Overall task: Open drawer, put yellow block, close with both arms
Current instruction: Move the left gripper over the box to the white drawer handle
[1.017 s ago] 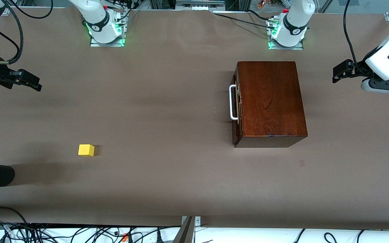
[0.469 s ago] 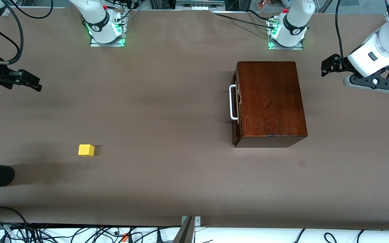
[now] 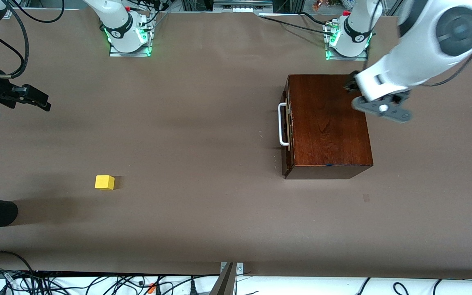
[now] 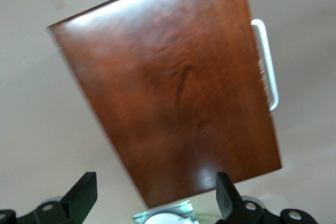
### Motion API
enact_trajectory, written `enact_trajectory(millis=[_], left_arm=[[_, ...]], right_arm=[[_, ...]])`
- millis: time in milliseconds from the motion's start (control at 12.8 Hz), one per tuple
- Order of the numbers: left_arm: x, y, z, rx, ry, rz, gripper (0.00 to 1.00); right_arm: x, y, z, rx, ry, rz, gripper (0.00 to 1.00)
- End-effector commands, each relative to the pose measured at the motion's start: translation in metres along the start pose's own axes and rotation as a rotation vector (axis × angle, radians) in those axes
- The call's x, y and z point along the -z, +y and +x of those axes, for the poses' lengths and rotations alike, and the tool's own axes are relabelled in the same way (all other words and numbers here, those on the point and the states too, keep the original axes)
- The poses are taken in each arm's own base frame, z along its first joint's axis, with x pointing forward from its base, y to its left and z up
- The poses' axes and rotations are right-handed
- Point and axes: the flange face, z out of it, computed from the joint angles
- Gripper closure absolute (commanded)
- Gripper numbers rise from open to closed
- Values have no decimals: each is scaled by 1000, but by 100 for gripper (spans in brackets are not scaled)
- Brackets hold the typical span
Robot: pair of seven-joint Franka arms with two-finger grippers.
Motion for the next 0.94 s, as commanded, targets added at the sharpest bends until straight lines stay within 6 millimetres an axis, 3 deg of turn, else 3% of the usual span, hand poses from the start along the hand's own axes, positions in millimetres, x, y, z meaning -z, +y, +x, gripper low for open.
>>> enact_trajectory(millis=[0, 313, 704, 860], left_arm=[[-17, 42, 26, 20, 26, -18, 0], [-50, 134, 47, 92, 69, -41, 0], [-110, 196, 70, 141, 123, 37, 0], [-126, 203, 76, 139, 129, 41, 0]], right_arm=[[2, 1, 2, -2, 5, 14, 0], [2, 1, 2, -4, 5, 14, 0], [2, 0, 2, -2, 5, 14, 0], [2, 0, 2, -2, 5, 16, 0]])
